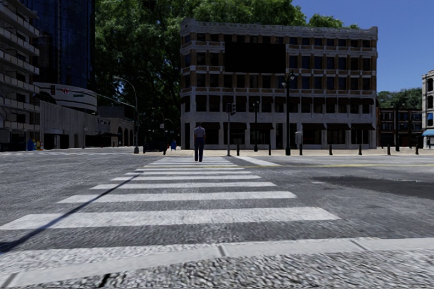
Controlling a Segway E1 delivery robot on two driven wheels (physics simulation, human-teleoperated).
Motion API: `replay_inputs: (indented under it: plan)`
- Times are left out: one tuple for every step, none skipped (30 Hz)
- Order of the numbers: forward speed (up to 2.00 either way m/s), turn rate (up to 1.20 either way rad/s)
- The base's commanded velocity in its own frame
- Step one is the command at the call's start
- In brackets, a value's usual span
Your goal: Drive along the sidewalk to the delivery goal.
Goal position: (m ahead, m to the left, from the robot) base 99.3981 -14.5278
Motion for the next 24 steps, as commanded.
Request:
replay_inputs:
  plan:
    - [2.00, 0.75]
    - [2.00, 0.75]
    - [2.00, 0.75]
    - [2.00, 0.75]
    - [2.00, 0.75]
    - [2.00, 0.75]
    - [2.00, 0.75]
    - [2.00, 0.74]
    - [2.00, 0.00]
    - [2.00, 0.00]
    - [2.00, 0.00]
    - [2.00, 0.00]
    - [2.00, 0.00]
    - [2.00, 0.00]
    - [2.00, 0.00]
    - [2.00, 0.00]
    - [2.00, 0.00]
    - [2.00, 0.00]
    - [2.00, 0.00]
    - [2.00, 0.00]
    - [2.00, 0.00]
    - [2.00, 0.00]
    - [2.00, -0.24]
    - [2.00, -0.96]
